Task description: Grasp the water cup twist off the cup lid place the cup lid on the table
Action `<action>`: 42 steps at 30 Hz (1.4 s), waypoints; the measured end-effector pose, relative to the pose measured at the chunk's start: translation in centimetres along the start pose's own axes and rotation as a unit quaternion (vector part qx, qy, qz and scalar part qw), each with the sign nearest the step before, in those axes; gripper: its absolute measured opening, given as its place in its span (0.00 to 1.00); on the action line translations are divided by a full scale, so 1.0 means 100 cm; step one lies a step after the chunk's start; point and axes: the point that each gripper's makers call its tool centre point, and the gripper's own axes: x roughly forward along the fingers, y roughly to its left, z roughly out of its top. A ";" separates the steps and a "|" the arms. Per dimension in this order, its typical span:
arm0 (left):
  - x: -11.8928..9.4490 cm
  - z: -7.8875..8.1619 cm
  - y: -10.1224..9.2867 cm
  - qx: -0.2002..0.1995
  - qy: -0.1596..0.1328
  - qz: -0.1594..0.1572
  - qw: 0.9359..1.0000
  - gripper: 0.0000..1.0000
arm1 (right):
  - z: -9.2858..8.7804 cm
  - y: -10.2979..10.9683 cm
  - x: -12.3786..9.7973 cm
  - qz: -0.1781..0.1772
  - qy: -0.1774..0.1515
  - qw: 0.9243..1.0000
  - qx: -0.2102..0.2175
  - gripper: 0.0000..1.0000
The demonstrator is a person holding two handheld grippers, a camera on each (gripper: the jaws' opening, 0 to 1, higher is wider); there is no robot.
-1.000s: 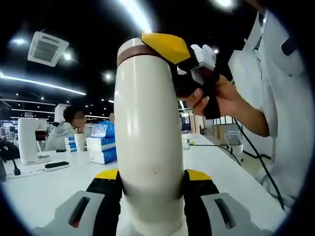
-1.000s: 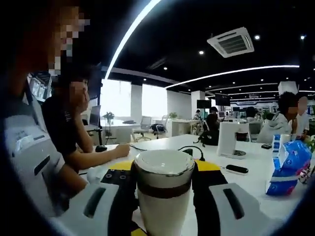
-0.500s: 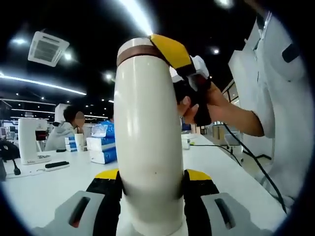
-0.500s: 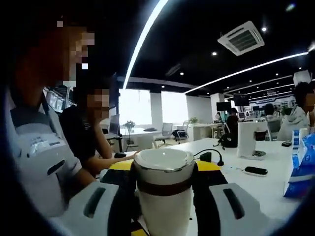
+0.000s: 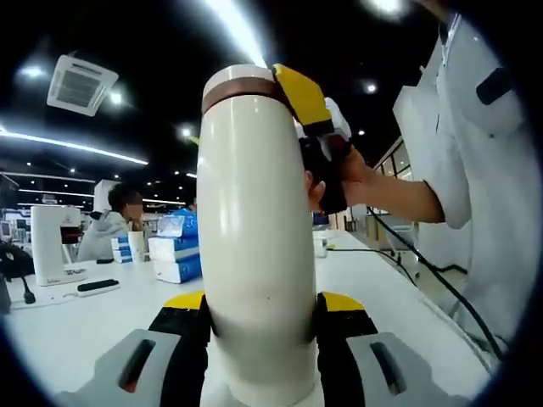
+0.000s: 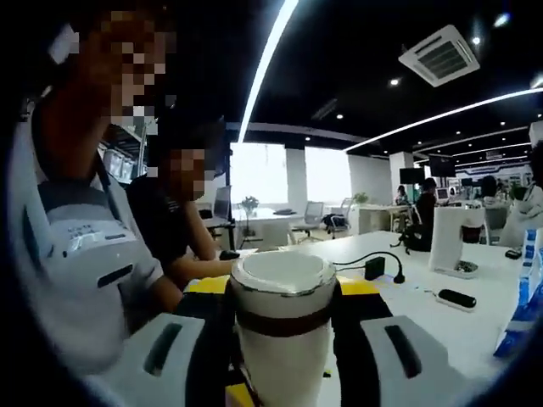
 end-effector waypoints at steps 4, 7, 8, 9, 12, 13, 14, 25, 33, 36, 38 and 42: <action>0.000 0.000 -0.001 -0.001 -0.001 0.000 1.000 0.50 | -0.001 0.002 0.001 0.036 -0.007 0.999 -0.003 0.47; 0.000 0.000 -0.001 -0.003 0.000 0.001 1.000 0.50 | 0.000 0.002 0.002 0.047 -0.008 0.999 -0.006 0.47; 0.000 0.000 0.000 -0.003 -0.001 0.001 1.000 0.50 | 0.000 0.003 0.002 0.050 -0.009 0.999 -0.006 0.47; 0.000 0.000 -0.001 -0.003 -0.001 0.001 1.000 0.50 | -0.001 0.004 0.002 0.054 -0.011 0.998 -0.007 0.47; 0.001 0.000 0.000 -0.004 -0.001 0.001 1.000 0.50 | 0.000 0.002 0.001 0.063 -0.018 0.998 0.001 0.48; 0.001 0.000 -0.001 -0.005 -0.001 0.001 1.000 0.50 | 0.000 0.002 0.001 0.064 -0.018 0.998 0.004 0.48; 0.001 0.000 0.000 -0.006 -0.001 0.001 1.000 0.50 | 0.001 0.003 0.002 0.061 -0.016 0.998 0.011 0.48; 0.001 0.000 -0.002 0.001 0.000 0.001 1.000 0.50 | 0.027 -0.008 -0.017 -0.081 -0.023 0.996 0.010 0.67; 0.001 0.000 -0.002 -0.001 0.001 0.002 1.000 0.50 | 0.034 -0.005 -0.065 -0.267 -0.044 0.962 0.027 0.66; 0.001 0.000 -0.002 -0.001 0.002 0.002 1.000 0.50 | 0.019 0.018 -0.070 -0.294 -0.025 0.955 0.028 0.57; 0.001 0.000 -0.002 -0.002 0.002 0.002 1.000 0.50 | 0.007 0.027 -0.071 -0.334 -0.017 0.942 0.027 0.53; 0.001 -0.001 -0.003 -0.004 0.003 0.003 1.000 0.50 | -0.011 0.043 -0.060 -0.359 -0.023 0.932 0.043 0.57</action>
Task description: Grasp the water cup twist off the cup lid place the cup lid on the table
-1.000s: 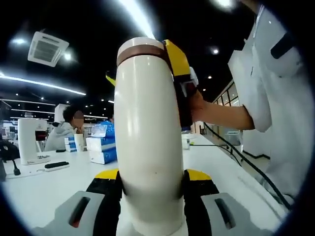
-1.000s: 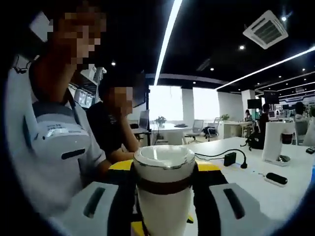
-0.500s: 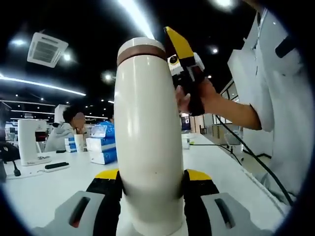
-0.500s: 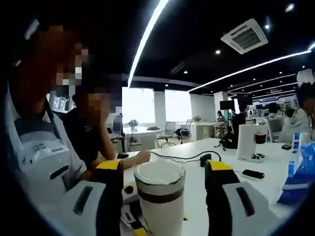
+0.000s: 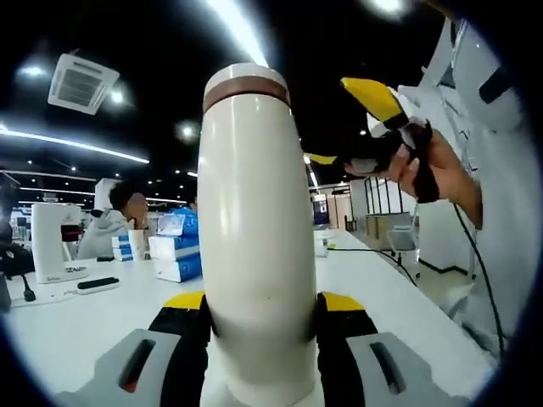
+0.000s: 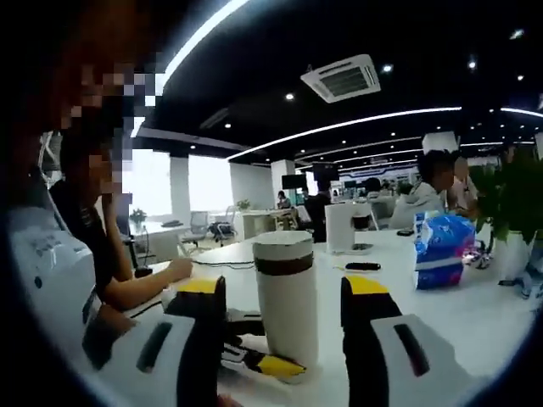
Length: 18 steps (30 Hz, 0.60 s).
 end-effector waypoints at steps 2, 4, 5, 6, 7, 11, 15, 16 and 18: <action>0.000 0.000 -0.001 0.002 0.001 -0.001 1.000 0.50 | -0.008 0.005 -0.001 -0.015 0.004 1.000 0.002 0.57; 0.000 0.000 -0.001 0.003 0.002 -0.001 1.000 0.50 | -0.011 0.009 -0.001 -0.028 0.004 1.000 0.000 0.58; 0.000 -0.001 -0.001 0.004 0.002 0.000 1.000 0.50 | -0.011 0.010 0.000 -0.031 0.005 1.000 -0.002 0.60; 0.000 -0.001 -0.001 0.005 0.003 0.000 1.000 0.50 | -0.011 0.011 0.001 -0.037 0.005 0.999 -0.009 0.61; 0.000 -0.001 -0.001 0.005 0.003 0.000 1.000 0.50 | -0.010 0.012 0.001 -0.041 0.003 0.999 -0.013 0.61; 0.000 -0.002 -0.002 0.010 0.005 -0.001 1.000 0.51 | -0.002 0.012 0.009 -0.042 -0.009 0.999 -0.019 0.61; 0.000 -0.002 -0.001 0.012 0.006 -0.001 1.000 0.51 | 0.016 0.003 0.033 -0.044 -0.022 0.998 -0.042 0.63; 0.000 -0.002 -0.001 0.012 0.007 -0.001 1.000 0.51 | 0.019 0.002 0.040 -0.042 -0.022 0.998 -0.039 0.63; 0.000 -0.002 -0.001 0.012 0.007 -0.001 1.000 0.51 | 0.025 0.003 0.052 -0.027 -0.030 0.999 -0.026 0.63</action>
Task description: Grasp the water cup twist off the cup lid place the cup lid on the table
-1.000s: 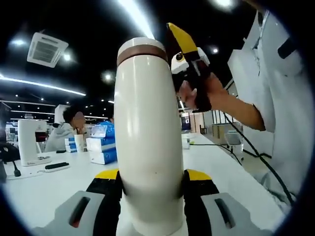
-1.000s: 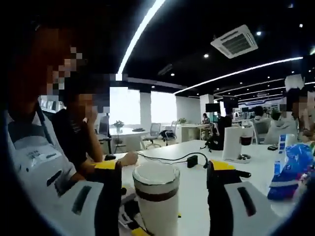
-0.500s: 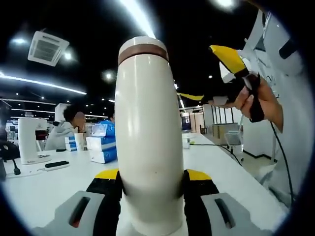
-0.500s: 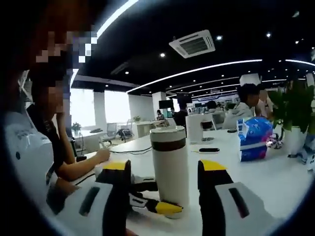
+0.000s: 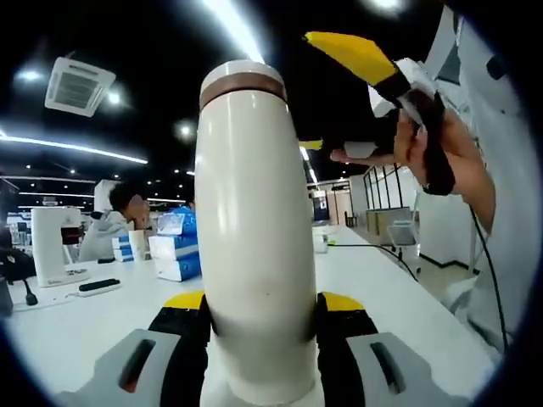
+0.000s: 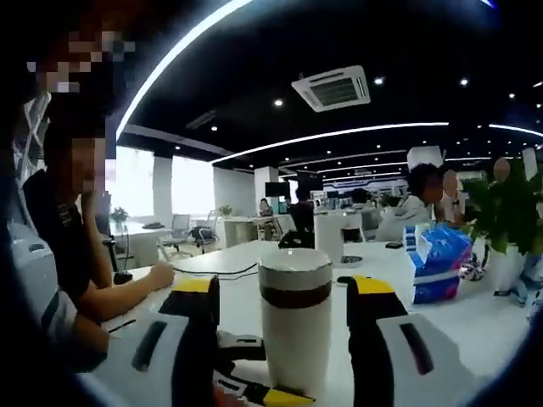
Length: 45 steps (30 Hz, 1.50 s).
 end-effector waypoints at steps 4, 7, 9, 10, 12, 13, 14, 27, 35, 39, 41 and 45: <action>0.000 0.000 0.000 0.000 0.000 0.000 1.000 0.50 | 0.002 -0.008 0.013 -0.011 0.005 1.000 -0.005 0.59; 0.000 0.000 0.001 -0.004 0.001 0.001 1.000 0.50 | 0.001 -0.009 0.016 -0.001 0.009 1.000 0.003 0.53; 0.000 0.000 0.001 -0.004 0.001 0.001 1.000 0.50 | 0.003 -0.010 0.019 0.000 0.008 1.000 -0.007 0.51; 0.000 0.000 0.000 -0.003 0.001 0.000 1.000 0.50 | 0.003 -0.012 0.020 0.000 0.009 1.000 -0.009 0.49; 0.000 0.000 0.001 -0.003 0.001 0.000 1.000 0.50 | 0.001 -0.014 0.022 0.004 0.016 1.000 -0.013 0.47; 0.000 0.000 0.002 -0.007 0.000 0.001 1.000 0.50 | 0.002 -0.015 0.022 0.005 0.018 1.000 -0.010 0.47; 0.000 0.000 0.001 -0.005 0.000 0.002 1.000 0.50 | 0.002 -0.016 0.022 0.008 0.022 1.000 -0.006 0.47; 0.000 0.000 -0.001 0.001 -0.002 0.001 1.000 0.50 | -0.002 -0.008 0.017 0.148 0.055 0.987 -0.008 0.46; 0.001 0.000 -0.001 -0.002 -0.003 0.000 1.000 0.50 | -0.004 -0.005 0.018 0.216 0.063 0.974 0.004 0.46; 0.001 0.000 -0.001 -0.002 -0.003 0.000 1.000 0.50 | -0.005 -0.003 0.018 0.244 0.067 0.967 0.004 0.46; 0.001 0.000 -0.001 -0.002 -0.003 0.000 1.000 0.50 | -0.005 -0.002 0.018 0.254 0.068 0.965 0.004 0.46; 0.001 -0.001 0.000 -0.002 -0.003 0.000 1.000 0.50 | -0.006 0.001 0.018 0.283 0.073 0.956 -0.001 0.46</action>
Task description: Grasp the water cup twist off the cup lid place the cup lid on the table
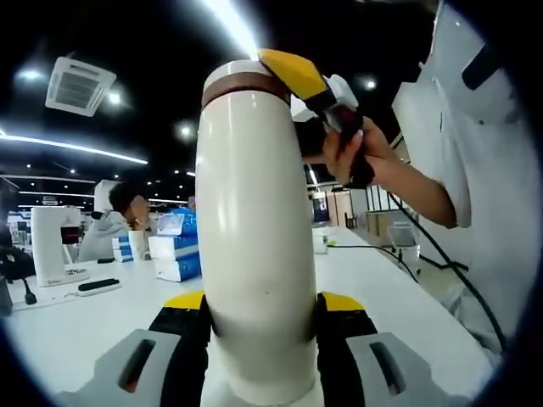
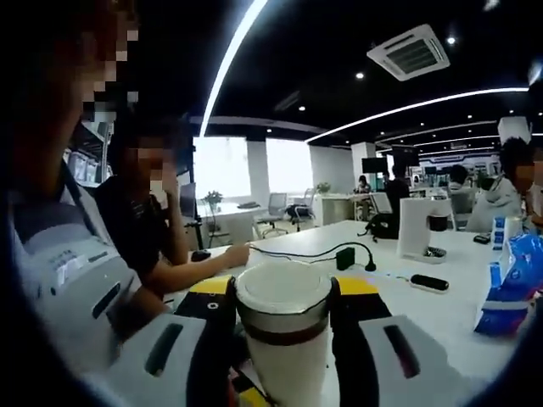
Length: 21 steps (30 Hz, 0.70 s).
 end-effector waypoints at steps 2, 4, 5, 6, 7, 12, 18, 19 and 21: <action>0.000 0.000 0.000 0.000 0.000 0.000 1.000 0.50 | 0.000 0.001 0.001 0.015 0.002 1.000 -0.004 0.46; 0.000 0.000 0.000 0.000 0.000 0.000 1.000 0.50 | -0.001 0.002 0.001 0.032 0.006 0.999 -0.003 0.46; 0.000 0.000 0.001 0.000 0.000 0.000 1.000 0.50 | -0.001 0.003 0.002 0.040 0.007 0.999 -0.005 0.46; 0.000 0.000 0.001 0.000 0.000 0.000 1.000 0.50 | -0.001 0.003 0.002 0.051 0.008 0.999 -0.010 0.46; 0.000 0.000 0.000 0.000 0.000 0.000 1.000 0.50 | -0.001 0.003 0.002 0.057 0.008 0.998 -0.006 0.46; 0.000 0.000 0.002 -0.007 -0.001 0.001 1.000 0.50 | -0.001 0.002 0.003 0.082 -0.013 0.997 -0.002 0.46; 0.000 0.000 0.000 -0.005 -0.001 0.000 1.000 0.50 | 0.000 0.007 0.002 0.099 -0.011 0.995 -0.011 0.47; 0.000 0.000 -0.001 -0.004 -0.001 -0.001 1.000 0.50 | -0.001 0.007 0.000 0.103 -0.011 0.995 -0.011 0.47; 0.001 0.000 -0.001 -0.003 -0.002 -0.002 1.000 0.50 | -0.001 0.007 0.000 0.112 -0.010 0.994 -0.010 0.47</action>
